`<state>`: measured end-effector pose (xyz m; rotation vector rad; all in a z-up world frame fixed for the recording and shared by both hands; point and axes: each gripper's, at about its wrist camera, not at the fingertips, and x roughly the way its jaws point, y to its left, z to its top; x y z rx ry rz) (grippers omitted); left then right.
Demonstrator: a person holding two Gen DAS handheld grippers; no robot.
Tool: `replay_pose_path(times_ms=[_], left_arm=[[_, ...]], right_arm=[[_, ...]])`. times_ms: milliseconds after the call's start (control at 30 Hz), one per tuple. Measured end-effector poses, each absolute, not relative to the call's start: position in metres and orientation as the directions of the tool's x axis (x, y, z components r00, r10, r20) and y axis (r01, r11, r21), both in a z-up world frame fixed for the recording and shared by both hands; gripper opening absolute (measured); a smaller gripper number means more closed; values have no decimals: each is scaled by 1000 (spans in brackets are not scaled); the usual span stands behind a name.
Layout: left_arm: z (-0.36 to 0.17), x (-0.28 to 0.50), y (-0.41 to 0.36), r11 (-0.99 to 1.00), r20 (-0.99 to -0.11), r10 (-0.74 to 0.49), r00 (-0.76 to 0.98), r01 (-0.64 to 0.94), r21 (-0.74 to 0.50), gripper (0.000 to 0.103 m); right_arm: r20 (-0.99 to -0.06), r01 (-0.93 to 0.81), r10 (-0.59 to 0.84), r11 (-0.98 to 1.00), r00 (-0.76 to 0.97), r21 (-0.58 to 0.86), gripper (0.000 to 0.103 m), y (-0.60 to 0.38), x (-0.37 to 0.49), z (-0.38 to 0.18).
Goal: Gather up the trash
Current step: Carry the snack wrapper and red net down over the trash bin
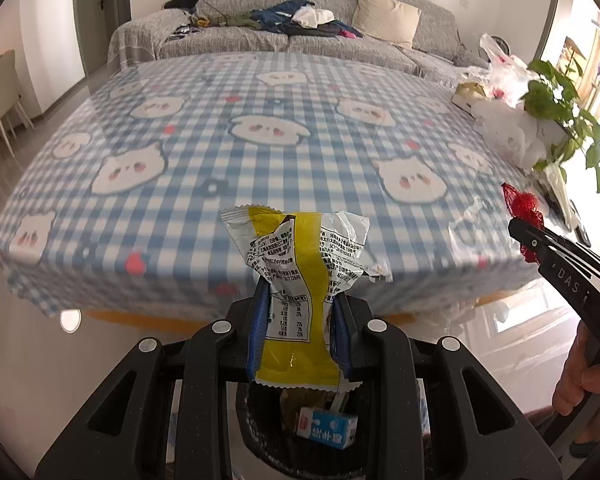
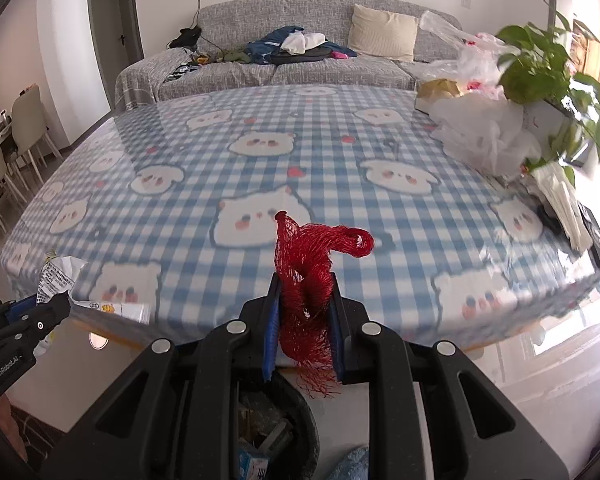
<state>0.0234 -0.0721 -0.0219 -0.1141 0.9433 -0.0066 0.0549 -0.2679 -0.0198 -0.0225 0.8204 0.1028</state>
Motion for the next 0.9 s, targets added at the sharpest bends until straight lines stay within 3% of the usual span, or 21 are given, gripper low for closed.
replay_pose_path(times_ms=[900], left_arm=[[-127, -36, -117, 994, -880, -79, 469, -28, -104, 27]], right_arm=[[-811, -75, 61, 997, 581, 22, 19, -283, -33, -122]])
